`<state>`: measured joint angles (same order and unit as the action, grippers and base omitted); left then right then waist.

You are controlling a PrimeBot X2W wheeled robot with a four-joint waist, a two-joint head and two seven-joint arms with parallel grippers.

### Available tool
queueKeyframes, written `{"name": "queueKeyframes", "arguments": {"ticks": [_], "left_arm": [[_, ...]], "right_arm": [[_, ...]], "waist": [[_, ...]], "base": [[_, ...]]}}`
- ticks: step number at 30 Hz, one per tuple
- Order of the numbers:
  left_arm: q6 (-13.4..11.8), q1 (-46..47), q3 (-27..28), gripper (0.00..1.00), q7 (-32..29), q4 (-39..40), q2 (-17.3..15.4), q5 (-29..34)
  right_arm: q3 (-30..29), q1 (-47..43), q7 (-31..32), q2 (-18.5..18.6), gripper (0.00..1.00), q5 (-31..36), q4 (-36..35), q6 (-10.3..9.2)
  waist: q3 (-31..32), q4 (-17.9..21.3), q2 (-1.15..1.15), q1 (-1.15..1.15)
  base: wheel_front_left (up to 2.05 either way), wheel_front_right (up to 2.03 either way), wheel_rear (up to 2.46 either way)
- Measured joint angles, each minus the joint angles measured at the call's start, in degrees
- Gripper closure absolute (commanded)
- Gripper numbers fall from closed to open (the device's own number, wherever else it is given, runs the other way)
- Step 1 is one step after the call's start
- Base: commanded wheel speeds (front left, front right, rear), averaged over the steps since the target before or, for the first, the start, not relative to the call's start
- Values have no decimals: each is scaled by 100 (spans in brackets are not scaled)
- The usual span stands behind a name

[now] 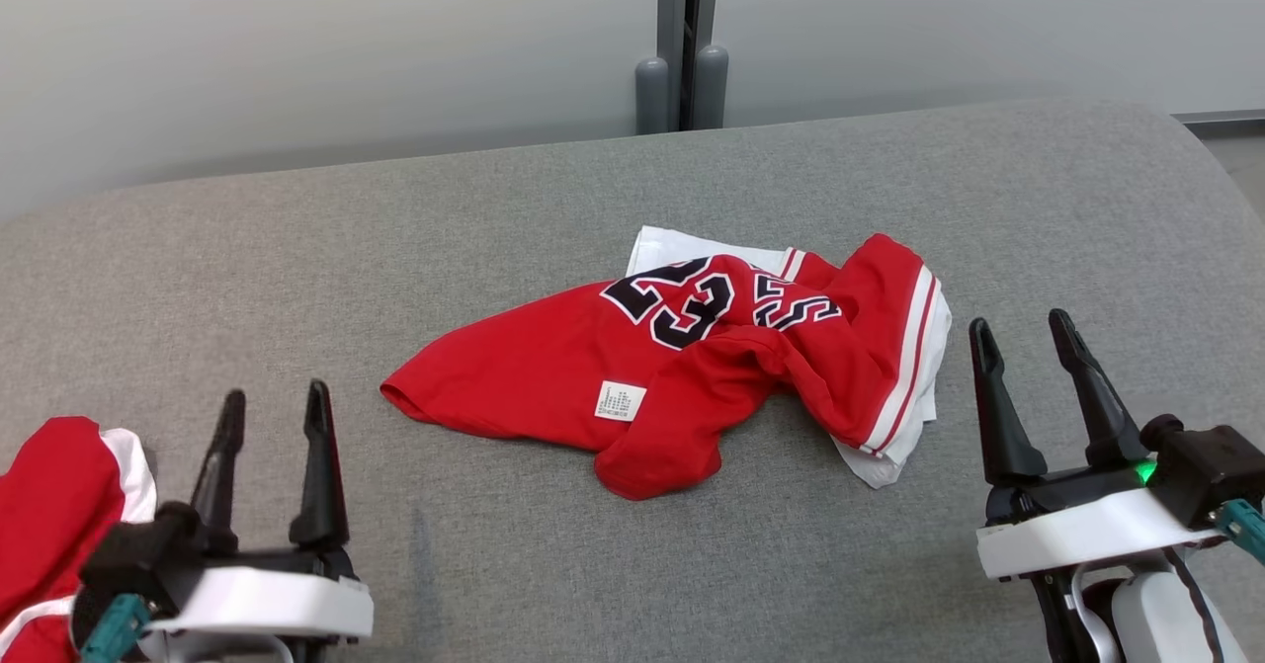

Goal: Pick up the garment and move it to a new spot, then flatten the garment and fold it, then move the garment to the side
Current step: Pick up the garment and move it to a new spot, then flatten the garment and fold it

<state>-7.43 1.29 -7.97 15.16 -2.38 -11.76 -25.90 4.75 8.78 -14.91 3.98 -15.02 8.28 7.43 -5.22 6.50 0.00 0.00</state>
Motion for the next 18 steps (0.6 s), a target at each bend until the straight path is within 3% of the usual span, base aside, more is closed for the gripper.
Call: {"name": "queueKeyframes", "arguments": {"ticks": [8,18], "left_arm": [[513,-195,237,0,0,-344,472,257],[804,-191,506,0,0,-455,701,575]], "right_arm": [[-69,1,0,33,0,45,-229,0],[-82,1,0,36,0,86,-246,0]], "waist": [[-2,-23,0,0],[0,-30,0,0]], "base": [[0,0,0],[0,0,0]]}}
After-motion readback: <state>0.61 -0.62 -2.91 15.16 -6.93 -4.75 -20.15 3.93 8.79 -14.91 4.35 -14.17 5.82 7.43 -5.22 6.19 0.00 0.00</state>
